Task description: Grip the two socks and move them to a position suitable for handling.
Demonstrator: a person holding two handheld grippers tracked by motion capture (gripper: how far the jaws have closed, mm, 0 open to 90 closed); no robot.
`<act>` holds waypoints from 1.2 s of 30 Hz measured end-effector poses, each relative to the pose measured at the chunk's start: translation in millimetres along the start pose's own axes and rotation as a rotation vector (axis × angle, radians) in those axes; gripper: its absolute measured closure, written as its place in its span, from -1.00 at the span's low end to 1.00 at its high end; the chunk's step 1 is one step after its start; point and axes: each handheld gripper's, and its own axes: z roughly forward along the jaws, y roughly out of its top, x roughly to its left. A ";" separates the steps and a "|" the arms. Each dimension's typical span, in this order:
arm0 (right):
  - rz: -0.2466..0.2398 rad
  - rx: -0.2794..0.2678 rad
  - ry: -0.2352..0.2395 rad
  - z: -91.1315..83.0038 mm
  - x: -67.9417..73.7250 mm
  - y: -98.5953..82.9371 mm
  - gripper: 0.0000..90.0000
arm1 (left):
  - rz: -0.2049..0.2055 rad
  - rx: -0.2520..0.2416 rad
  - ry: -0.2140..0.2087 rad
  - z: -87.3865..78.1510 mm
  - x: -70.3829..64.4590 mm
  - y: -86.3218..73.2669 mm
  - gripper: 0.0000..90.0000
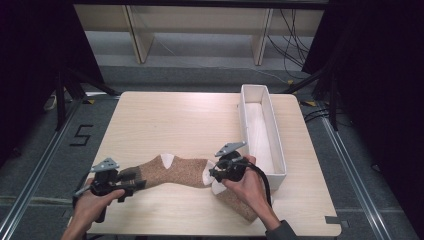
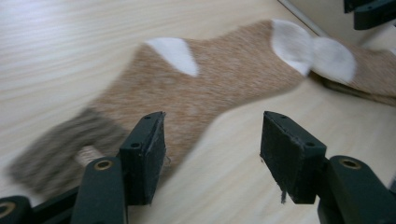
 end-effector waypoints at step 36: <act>-0.057 0.134 -0.004 7.0 23.8 -54.5 0.27 | 0.101 0.097 -0.082 45.9 -47.1 -24.7 -0.29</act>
